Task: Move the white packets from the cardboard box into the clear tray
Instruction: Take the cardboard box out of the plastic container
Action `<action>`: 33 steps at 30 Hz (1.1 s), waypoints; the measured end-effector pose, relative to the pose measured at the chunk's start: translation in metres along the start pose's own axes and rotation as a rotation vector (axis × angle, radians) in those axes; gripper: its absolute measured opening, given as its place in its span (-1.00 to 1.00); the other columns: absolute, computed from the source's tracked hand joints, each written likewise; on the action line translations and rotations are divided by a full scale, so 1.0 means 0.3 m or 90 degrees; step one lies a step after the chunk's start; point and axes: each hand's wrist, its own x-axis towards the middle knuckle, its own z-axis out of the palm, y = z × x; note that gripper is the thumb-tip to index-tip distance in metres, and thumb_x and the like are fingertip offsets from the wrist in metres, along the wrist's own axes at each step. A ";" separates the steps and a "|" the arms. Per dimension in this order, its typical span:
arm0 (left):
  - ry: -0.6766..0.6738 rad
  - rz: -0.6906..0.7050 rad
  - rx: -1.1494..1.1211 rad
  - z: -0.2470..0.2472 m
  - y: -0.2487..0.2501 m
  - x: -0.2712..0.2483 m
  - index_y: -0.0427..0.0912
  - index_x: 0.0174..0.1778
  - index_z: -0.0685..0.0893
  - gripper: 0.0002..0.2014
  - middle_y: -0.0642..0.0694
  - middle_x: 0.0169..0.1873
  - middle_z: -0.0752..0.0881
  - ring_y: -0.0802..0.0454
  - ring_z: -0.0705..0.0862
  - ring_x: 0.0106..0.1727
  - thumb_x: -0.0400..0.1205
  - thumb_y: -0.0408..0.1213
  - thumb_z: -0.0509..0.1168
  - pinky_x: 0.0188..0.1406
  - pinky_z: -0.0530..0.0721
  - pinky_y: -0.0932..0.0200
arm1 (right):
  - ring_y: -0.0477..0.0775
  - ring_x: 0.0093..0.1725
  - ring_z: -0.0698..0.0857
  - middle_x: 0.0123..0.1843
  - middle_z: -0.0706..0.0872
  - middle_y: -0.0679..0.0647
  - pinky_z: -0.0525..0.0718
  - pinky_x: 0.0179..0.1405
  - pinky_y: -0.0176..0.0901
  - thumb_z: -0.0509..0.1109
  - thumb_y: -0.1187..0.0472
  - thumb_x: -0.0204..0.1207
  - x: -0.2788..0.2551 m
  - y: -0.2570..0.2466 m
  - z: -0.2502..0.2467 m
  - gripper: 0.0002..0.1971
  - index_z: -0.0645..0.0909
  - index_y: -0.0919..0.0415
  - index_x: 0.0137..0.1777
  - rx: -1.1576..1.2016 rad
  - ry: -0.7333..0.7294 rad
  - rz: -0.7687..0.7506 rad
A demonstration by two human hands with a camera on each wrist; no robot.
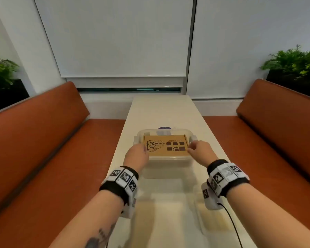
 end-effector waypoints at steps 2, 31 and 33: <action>0.026 -0.032 0.052 0.037 -0.001 0.037 -0.15 -0.02 0.61 -0.82 -0.08 -0.08 0.70 -0.06 0.63 -0.06 0.68 -0.27 0.10 0.17 0.42 0.02 | 0.15 0.06 0.67 0.10 0.73 0.18 0.57 0.05 -0.14 0.22 0.22 0.62 0.041 -0.001 0.034 -0.77 0.66 0.26 0.13 -0.031 0.038 0.032; -0.105 -0.147 0.413 0.216 0.091 0.207 -0.09 0.05 0.69 -0.71 -0.05 -0.02 0.70 -0.05 0.60 0.03 0.66 -0.24 0.04 0.20 0.35 -0.01 | 0.09 -0.05 0.61 0.03 0.66 0.06 0.30 0.17 0.11 -0.02 0.16 0.63 0.216 -0.003 0.233 -0.62 0.65 0.04 0.14 -0.382 0.020 0.081; -0.106 -0.157 0.391 0.225 0.096 0.218 -0.14 0.21 0.64 -0.68 -0.10 0.15 0.67 -0.05 0.60 0.16 0.68 -0.24 0.04 0.26 0.37 0.02 | 0.11 0.09 0.62 0.15 0.65 0.10 0.37 0.12 0.07 -0.01 0.16 0.65 0.219 -0.008 0.231 -0.63 0.62 0.08 0.20 -0.372 0.012 0.077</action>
